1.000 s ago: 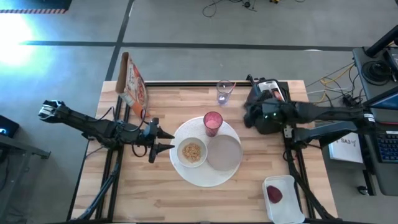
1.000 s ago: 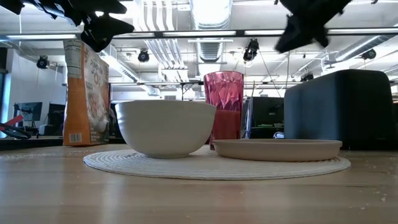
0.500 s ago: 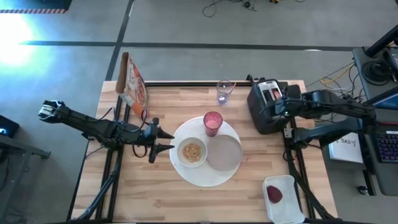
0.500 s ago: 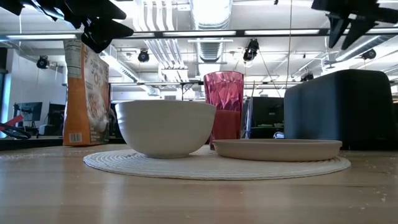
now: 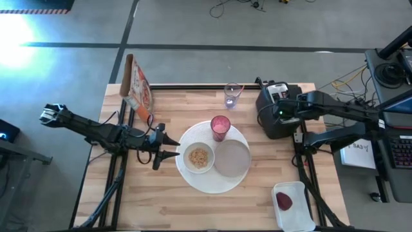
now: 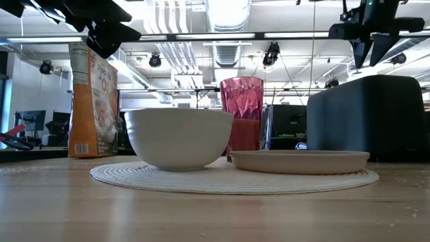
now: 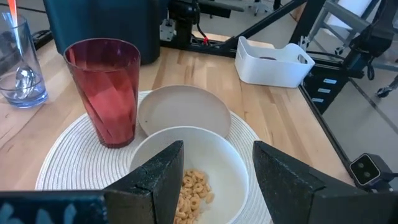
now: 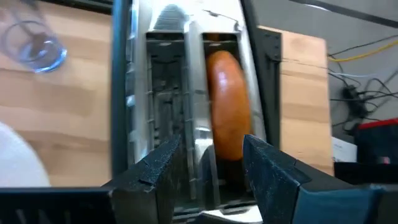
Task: Arrange a breakfast setting
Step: Put the toasted bagel on the gray plate
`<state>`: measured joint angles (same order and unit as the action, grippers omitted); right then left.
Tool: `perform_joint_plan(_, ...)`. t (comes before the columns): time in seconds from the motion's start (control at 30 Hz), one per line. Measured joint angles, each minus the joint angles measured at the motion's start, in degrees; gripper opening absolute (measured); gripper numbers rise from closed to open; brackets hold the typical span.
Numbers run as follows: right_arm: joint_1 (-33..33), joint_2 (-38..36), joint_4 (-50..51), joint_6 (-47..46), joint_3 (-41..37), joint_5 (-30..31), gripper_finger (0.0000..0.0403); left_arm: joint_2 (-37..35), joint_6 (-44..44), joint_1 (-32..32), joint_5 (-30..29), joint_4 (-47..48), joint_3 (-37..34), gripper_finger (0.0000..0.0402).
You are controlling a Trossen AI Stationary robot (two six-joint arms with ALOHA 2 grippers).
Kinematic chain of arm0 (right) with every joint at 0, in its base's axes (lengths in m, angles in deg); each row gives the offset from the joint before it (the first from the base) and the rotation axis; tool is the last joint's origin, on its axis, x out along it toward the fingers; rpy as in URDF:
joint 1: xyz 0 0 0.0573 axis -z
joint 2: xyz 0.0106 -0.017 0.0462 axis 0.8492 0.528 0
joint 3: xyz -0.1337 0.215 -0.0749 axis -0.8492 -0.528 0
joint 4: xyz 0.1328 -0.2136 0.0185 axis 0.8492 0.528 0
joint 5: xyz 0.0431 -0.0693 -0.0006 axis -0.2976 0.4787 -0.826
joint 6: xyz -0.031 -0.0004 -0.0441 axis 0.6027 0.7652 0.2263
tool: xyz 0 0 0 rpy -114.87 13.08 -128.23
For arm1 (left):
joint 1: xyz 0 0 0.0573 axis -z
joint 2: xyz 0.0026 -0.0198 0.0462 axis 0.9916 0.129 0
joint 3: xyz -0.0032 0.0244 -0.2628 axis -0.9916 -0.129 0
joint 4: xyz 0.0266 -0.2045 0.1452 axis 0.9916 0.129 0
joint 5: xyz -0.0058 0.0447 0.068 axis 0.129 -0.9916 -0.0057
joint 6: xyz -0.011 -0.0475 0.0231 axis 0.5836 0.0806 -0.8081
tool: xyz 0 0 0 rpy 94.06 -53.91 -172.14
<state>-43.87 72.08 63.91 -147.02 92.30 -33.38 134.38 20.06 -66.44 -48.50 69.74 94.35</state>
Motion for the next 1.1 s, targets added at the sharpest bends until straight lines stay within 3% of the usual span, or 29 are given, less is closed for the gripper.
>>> perform_joint_plan(0.43, 14.54, 1.3, -4.14, 12.94, -0.33, -3.41, 0.016, 0.0, -0.07, 0.0, 0.57, 1.75, -0.07, 0.0176)
perform_joint_plan(0.63, 18.37, 3.46, -8.06, 18.79, -0.35, -8.09, 0.016, -0.11, 0.04, 0.01, 1.46, 2.68, -0.07, 0.0176)
perform_joint_plan(1.1, 24.14, 7.12, -8.73, 24.95, -0.2, -9.01, 0.016, -1.95, 0.26, 0.0, 1.47, 4.92, -0.09, 0.0176)
